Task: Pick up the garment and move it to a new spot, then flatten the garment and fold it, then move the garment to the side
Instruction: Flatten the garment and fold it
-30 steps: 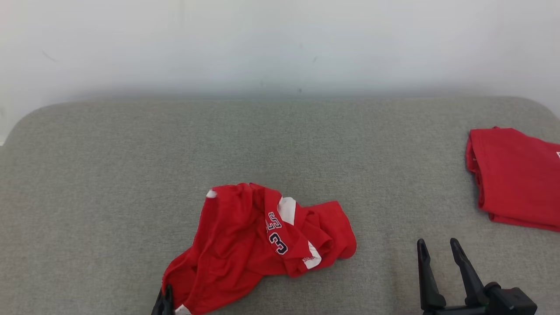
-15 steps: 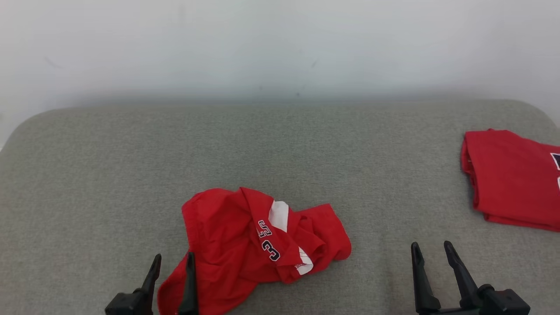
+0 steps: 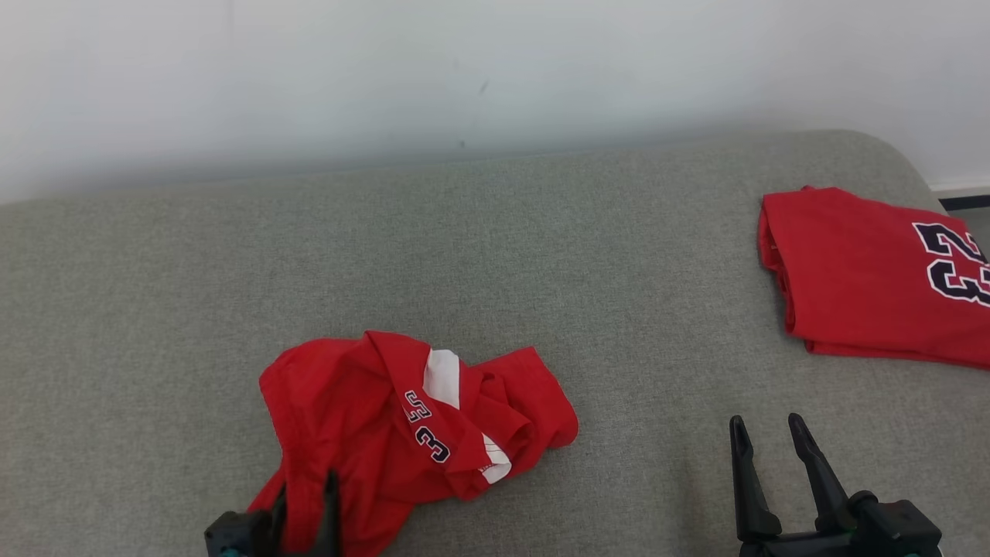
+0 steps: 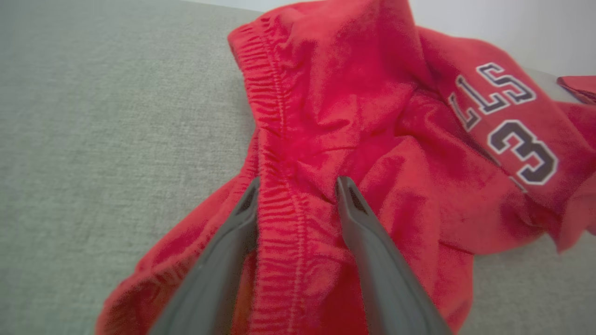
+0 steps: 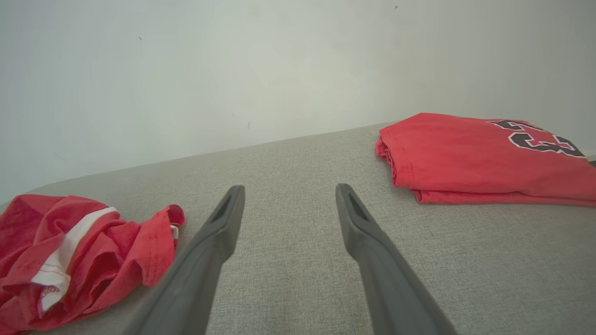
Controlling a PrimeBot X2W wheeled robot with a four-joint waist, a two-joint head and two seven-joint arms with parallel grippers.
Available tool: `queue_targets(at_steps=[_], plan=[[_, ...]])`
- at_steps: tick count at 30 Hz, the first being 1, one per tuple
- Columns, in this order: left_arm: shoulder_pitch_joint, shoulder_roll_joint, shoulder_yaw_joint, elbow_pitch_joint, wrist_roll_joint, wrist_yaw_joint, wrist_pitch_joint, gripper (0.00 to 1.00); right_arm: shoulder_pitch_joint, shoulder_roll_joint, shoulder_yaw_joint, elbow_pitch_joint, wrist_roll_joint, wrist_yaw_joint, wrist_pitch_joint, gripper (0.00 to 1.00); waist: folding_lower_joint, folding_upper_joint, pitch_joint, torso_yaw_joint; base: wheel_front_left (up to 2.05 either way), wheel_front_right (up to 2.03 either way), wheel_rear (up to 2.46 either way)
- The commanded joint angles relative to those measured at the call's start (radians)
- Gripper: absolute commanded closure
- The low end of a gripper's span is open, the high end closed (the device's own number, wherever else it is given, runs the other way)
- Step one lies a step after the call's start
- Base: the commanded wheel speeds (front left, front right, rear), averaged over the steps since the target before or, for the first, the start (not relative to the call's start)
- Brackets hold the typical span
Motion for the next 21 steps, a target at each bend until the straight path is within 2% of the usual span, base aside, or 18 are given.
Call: queue_targets(at_steps=[1,3,7,14,19,21], plan=[[-0.021,0.001,0.004,0.033,0.002,-0.003,-0.002,0.59,-0.015,0.0,-0.002,0.0,0.001,0.001,-0.001,0.0,0.0001,0.0,0.014,-0.012,0.0,0.0,0.0],[-0.041,0.002,0.014,0.045,0.001,-0.007,-0.002,1.0,-0.016,0.0,-0.004,-0.001,0.002,0.001,-0.001,0.0,0.0001,0.0,0.017,-0.012,0.0,0.0,0.0],[-0.065,0.002,0.024,0.02,0.015,-0.02,-0.002,1.0,-0.017,0.0,-0.005,-0.005,0.0,0.001,-0.001,0.0,0.0001,0.0,0.022,-0.009,0.0,0.0,0.0],[-0.173,0.0,-0.013,-0.117,-0.016,-0.054,-0.002,1.0,-0.035,0.0,0.0,-0.006,0.003,0.001,-0.001,0.0,0.0001,0.0,0.031,-0.016,0.0,0.0,0.0],[-0.299,0.047,-0.011,-0.067,-0.024,-0.059,0.001,1.0,-0.052,0.0,0.012,0.001,0.006,0.001,-0.001,0.0,0.0001,0.0,0.042,-0.056,0.0,0.0,0.0],[-0.346,0.083,-0.006,-0.022,-0.018,-0.061,0.003,1.0,-0.062,0.0,0.018,0.002,0.006,0.001,-0.001,0.0,0.0001,0.0,0.048,-0.078,0.0,0.0,0.0]])
